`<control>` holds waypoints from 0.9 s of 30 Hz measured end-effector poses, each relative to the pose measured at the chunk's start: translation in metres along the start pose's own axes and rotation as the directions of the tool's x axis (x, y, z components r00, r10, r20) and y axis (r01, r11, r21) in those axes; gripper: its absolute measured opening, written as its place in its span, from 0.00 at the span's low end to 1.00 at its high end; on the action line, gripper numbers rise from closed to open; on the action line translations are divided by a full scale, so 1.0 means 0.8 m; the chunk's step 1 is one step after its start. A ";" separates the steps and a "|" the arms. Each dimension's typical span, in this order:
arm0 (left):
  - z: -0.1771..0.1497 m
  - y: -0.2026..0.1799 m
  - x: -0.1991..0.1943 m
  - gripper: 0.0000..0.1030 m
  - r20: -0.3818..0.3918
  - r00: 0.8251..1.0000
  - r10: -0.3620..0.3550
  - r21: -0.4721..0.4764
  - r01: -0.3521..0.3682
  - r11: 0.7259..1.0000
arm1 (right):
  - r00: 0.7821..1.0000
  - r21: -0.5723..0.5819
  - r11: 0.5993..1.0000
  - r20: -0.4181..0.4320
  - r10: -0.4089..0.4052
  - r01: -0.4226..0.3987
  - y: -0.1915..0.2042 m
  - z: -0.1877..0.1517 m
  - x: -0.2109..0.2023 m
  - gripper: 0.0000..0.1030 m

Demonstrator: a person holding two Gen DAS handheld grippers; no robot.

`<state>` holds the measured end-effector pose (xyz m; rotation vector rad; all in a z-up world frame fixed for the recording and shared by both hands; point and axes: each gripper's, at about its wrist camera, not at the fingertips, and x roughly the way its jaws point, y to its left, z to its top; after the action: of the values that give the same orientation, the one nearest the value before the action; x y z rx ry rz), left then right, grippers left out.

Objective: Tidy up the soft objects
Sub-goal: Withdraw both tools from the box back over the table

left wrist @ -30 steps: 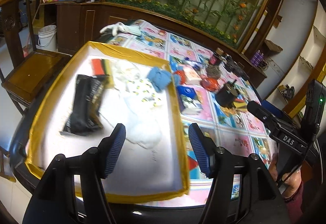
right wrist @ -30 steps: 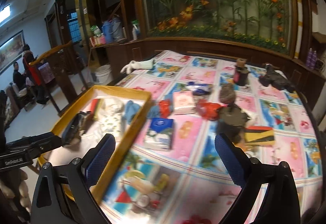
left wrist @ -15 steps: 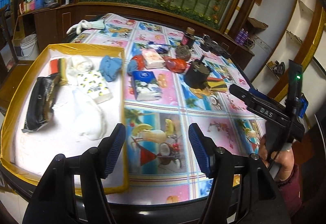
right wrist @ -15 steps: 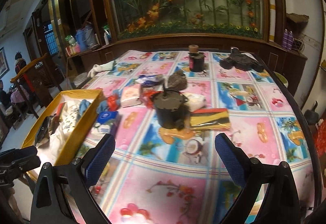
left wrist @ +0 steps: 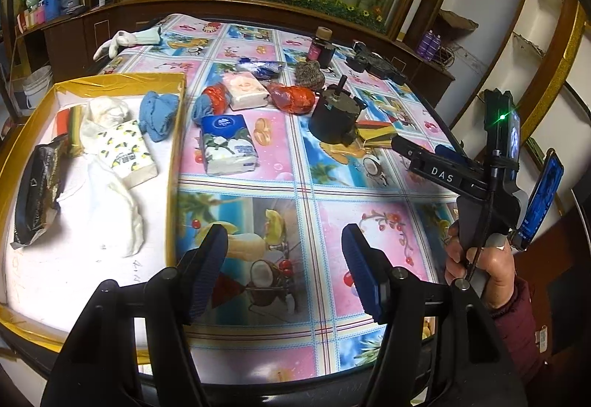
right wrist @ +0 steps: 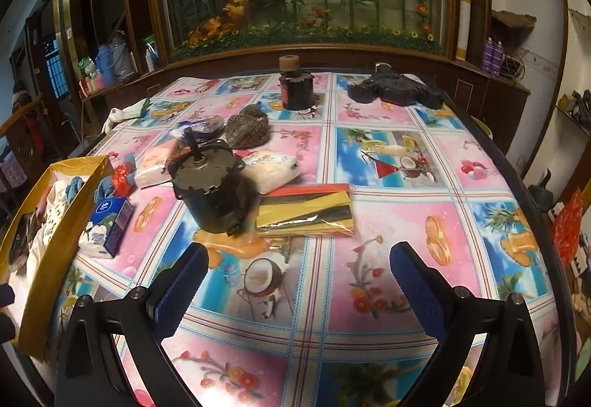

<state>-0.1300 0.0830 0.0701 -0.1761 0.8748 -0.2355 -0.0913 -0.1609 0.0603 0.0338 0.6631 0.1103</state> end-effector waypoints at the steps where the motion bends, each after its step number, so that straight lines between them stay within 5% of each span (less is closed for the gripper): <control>1: 0.000 -0.002 0.004 0.61 -0.005 1.000 -0.004 0.001 0.004 1.000 | 1.000 0.008 1.000 0.004 0.002 -0.002 -0.003 0.001 0.000 0.97; 27: -0.005 -0.008 0.044 0.61 -0.075 0.996 -0.039 -0.007 0.038 0.999 | 1.000 0.062 0.998 -0.005 0.002 -0.001 -0.024 -0.003 0.006 0.97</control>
<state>-0.1123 0.0668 0.0436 -0.1908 0.9471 -0.2769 -0.0875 -0.1794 0.0539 0.0936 0.6719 0.0913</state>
